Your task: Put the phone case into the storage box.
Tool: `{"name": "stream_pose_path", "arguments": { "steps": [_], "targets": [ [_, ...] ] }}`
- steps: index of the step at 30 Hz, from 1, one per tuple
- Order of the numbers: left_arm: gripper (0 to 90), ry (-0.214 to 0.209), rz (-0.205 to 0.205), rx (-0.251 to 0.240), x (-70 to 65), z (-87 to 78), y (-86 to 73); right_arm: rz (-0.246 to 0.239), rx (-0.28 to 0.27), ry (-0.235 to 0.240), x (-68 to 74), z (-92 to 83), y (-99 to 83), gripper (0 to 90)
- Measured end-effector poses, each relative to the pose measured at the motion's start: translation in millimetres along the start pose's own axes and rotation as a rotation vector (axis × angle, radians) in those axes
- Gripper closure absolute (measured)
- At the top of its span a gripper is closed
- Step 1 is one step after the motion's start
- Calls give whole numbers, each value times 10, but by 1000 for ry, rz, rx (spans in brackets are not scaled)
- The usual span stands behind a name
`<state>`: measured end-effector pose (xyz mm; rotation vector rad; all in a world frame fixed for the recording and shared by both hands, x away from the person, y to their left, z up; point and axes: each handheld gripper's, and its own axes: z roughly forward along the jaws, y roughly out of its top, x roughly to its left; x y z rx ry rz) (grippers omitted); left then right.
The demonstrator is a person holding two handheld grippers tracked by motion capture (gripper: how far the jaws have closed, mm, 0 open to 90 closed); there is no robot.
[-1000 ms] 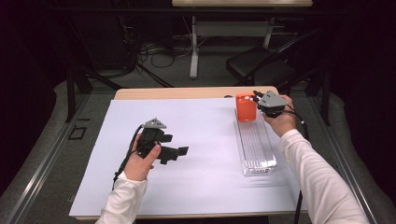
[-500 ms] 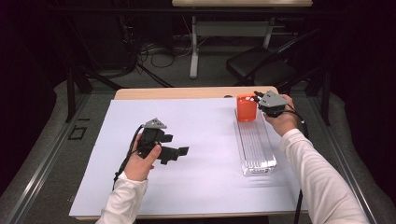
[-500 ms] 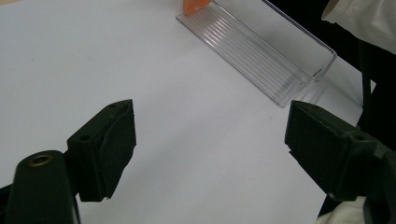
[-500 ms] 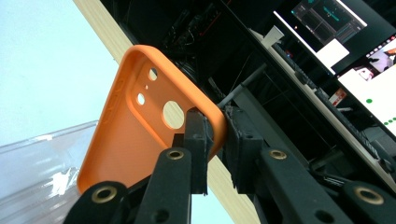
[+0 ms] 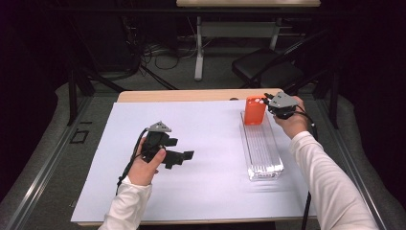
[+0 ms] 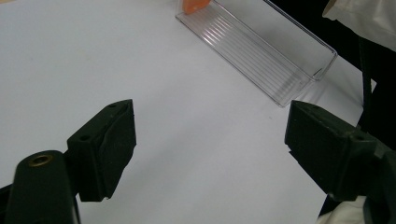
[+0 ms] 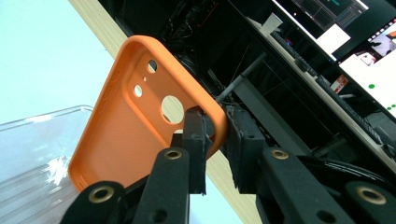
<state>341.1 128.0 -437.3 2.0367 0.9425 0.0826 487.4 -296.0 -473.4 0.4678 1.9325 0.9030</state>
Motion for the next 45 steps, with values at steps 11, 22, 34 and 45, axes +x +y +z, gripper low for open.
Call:
{"name": "stream_pose_path", "arguments": {
  "steps": [11,22,34,45],
  "targets": [
    [171,1,4,7,11,-8,0,22,15,-3,-20,5,-22,759],
    [171,2,-3,5,15,-1,-4,37,34,4,-5,12,-1,682],
    [171,2,0,7,20,-12,-4,49,46,-3,-8,8,16,602],
    [171,3,-4,4,21,-14,-5,105,67,-4,-19,2,36,465]
  ]
}}
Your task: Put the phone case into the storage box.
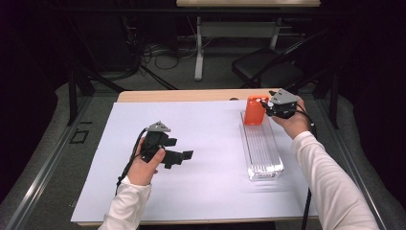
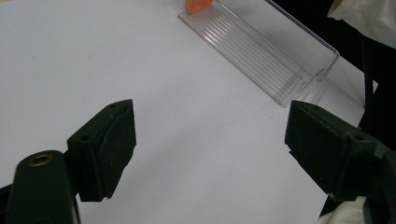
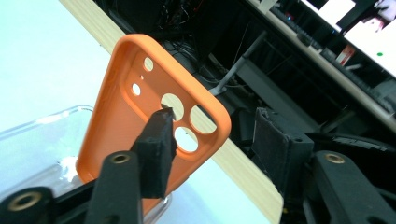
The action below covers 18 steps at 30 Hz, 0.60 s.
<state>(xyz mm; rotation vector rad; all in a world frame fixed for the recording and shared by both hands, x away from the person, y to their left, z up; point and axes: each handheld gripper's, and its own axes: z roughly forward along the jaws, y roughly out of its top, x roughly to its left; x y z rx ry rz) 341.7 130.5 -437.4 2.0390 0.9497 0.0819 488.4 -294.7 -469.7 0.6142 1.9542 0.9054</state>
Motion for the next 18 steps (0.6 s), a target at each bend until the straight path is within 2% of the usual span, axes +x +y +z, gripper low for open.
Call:
{"name": "stream_pose_path", "arguments": {
  "steps": [2,9,13,15,18],
  "targets": [
    [171,-1,-2,-1,1,0,-1,17,1,4,-1,-6,4,441],
    [171,-2,-1,-1,5,1,-1,32,2,-10,-11,-28,13,404],
    [172,-3,-2,-2,6,-2,-1,66,21,-9,-19,-32,16,296],
    [171,-2,-1,-3,8,-4,-1,63,24,-8,-17,-40,18,291],
    [171,-2,-1,-2,9,-4,-1,84,28,-10,-13,-51,28,259]
  ]
}}
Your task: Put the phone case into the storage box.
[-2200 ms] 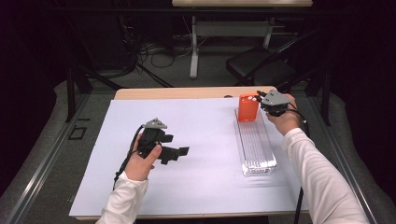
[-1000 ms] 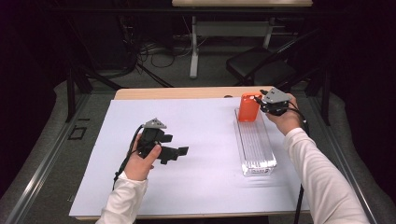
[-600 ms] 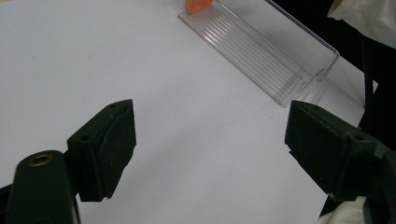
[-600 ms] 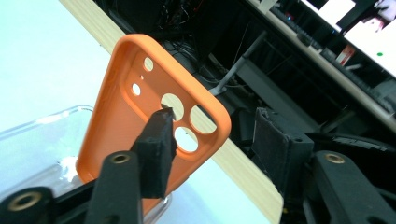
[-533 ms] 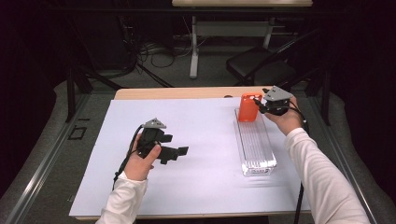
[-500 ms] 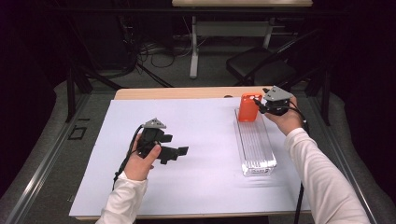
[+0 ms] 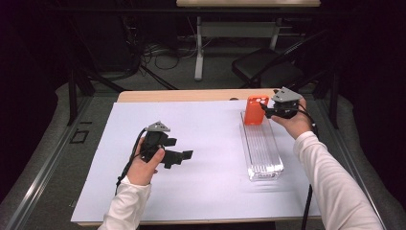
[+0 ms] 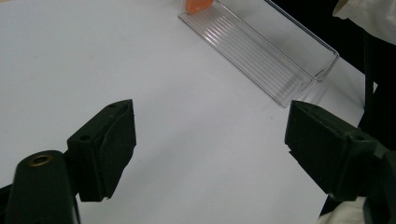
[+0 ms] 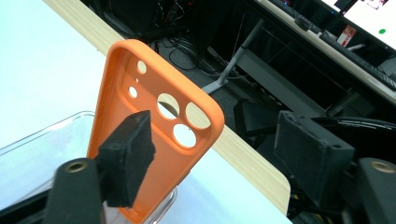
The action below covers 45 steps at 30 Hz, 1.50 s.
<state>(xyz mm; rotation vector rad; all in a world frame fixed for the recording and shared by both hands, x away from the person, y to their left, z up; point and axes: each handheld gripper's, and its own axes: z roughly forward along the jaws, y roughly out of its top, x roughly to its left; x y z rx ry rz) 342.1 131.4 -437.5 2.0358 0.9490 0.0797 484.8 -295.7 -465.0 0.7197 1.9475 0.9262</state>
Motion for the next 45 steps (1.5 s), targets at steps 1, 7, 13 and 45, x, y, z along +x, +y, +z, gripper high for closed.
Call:
{"name": "stream_pose_path", "arguments": {
  "steps": [1,7,13,45],
  "targets": [
    [171,0,0,0,0,0,0,10,4,-3,2,-3,5,252],
    [171,0,-8,-2,1,0,-3,46,38,-14,27,-25,37,176],
    [172,-3,-8,-2,9,-5,-2,90,70,2,40,-33,61,141],
    [171,-15,-23,-15,105,-72,-14,325,208,118,36,-191,224,0]
  ]
}}
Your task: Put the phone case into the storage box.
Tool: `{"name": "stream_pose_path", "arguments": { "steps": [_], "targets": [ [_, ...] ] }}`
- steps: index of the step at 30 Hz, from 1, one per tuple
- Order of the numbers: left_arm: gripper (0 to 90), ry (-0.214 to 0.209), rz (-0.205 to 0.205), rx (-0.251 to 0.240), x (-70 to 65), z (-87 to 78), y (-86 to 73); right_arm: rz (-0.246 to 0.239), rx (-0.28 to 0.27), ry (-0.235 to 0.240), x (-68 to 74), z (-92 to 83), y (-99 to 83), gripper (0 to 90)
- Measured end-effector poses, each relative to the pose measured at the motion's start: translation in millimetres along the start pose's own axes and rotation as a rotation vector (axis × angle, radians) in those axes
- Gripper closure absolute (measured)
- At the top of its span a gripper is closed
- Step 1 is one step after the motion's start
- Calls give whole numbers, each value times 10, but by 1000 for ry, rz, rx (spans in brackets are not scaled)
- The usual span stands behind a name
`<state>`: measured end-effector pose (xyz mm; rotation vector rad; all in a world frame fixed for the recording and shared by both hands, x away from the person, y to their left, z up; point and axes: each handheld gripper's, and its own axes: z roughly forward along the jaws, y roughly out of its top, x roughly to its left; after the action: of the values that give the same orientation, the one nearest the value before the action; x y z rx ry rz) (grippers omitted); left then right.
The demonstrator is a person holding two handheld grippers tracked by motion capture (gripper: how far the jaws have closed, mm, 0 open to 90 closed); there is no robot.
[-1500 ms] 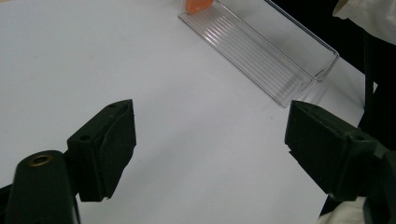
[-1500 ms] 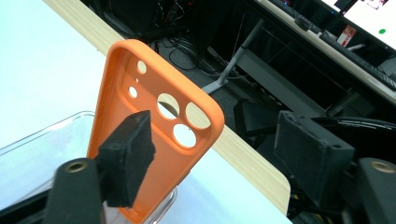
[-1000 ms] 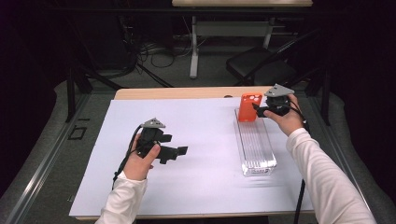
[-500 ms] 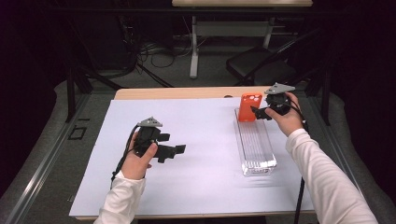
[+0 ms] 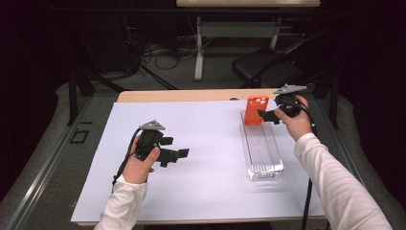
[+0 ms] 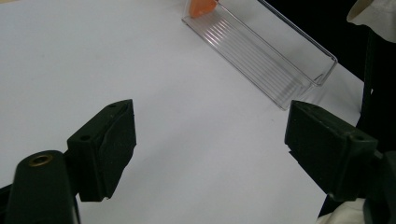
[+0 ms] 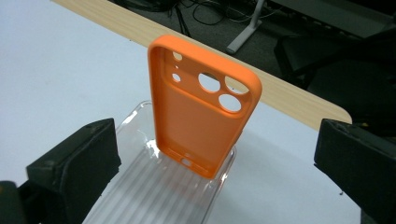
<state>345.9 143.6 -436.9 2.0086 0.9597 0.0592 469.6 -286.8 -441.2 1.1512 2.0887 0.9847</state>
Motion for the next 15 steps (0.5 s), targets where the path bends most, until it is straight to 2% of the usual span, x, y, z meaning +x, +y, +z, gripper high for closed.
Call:
{"name": "stream_pose_path", "arguments": {
  "steps": [3,6,13,15],
  "targets": [
    [172,3,-2,-6,8,-1,3,35,2,21,21,-42,18,0],
    [171,3,3,-8,6,-6,16,47,2,39,47,-85,31,0],
    [172,0,-2,-12,38,-4,25,99,21,114,82,-147,35,0],
    [171,0,-3,-13,50,-9,28,117,20,149,99,-170,25,0]
  ]
}}
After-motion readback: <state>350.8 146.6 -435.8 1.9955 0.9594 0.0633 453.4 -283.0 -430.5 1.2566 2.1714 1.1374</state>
